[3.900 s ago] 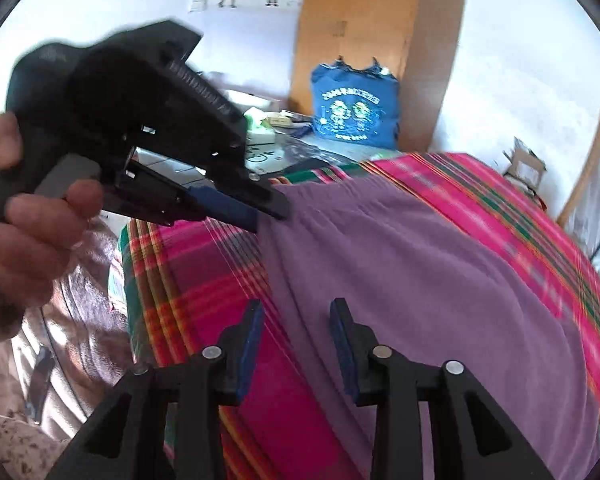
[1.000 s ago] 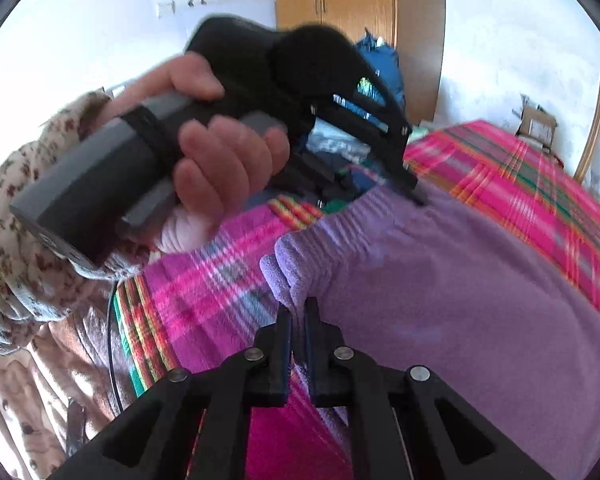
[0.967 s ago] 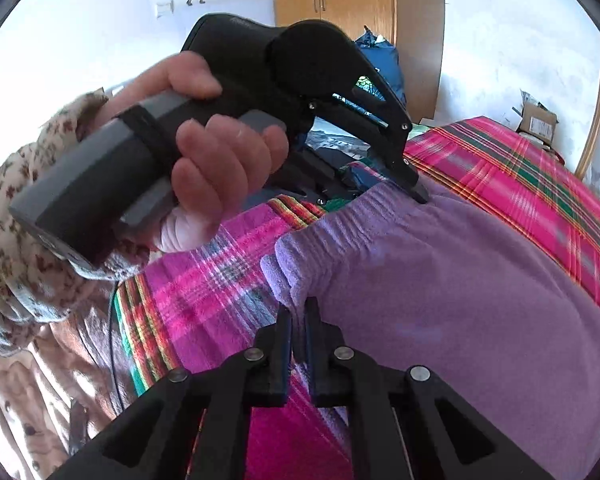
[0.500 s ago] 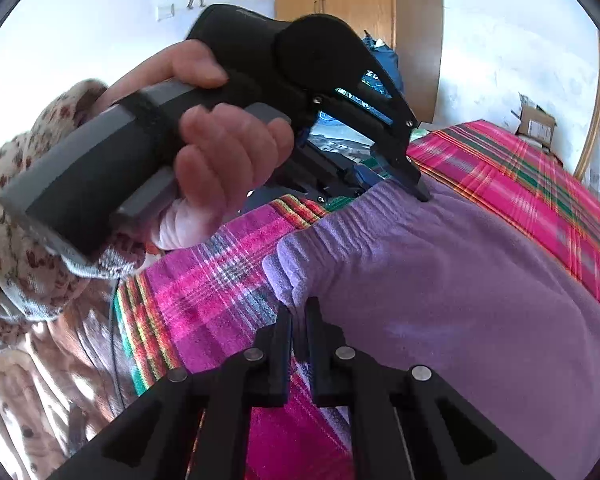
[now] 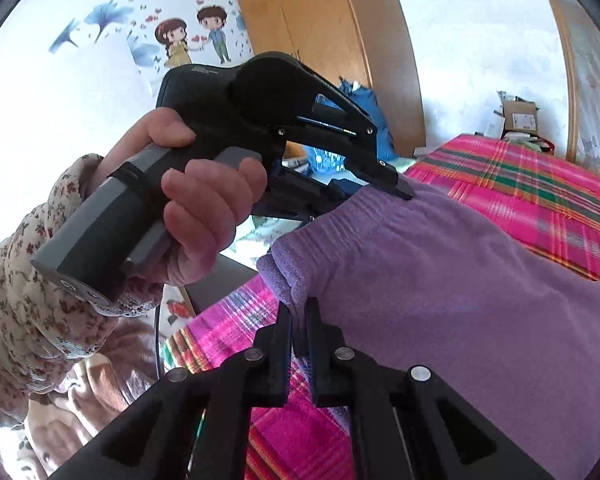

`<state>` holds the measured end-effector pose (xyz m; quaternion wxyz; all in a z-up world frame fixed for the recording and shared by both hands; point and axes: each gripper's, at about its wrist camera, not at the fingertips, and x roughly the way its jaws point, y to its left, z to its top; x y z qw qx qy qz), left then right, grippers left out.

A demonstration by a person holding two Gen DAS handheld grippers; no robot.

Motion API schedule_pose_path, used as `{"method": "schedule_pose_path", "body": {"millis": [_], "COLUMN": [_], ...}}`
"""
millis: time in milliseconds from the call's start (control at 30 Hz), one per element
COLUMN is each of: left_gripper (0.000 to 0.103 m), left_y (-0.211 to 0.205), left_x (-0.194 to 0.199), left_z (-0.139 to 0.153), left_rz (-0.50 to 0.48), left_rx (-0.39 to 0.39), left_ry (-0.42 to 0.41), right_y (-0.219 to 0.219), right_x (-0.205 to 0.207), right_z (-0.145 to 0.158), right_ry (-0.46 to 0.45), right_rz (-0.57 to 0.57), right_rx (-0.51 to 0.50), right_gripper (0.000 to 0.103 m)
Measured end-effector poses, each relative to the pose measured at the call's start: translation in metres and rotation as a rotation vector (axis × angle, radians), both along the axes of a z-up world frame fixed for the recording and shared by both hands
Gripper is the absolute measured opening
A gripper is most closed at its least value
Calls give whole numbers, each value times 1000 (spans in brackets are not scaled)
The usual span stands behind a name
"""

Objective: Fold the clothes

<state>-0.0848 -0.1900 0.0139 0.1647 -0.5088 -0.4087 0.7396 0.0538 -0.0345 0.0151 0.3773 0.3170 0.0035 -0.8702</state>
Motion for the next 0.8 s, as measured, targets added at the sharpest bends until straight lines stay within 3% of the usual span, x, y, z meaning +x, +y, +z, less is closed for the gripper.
{"method": "schedule_pose_path", "body": {"millis": [300,800], "left_gripper": [14,14], "left_y": [48,132], "left_x": [3,3], "left_z": [39,69], "left_rz": [-60,-133], "left_rx": [-48,-122], "left_ry": [71,72], "right_y": [30,112], "right_x": [10,45], "right_z": [24,48], "right_ry": [40,66], "right_rz": [-52,-160], "right_rx": [-82,-144], "right_gripper": [7,6]}}
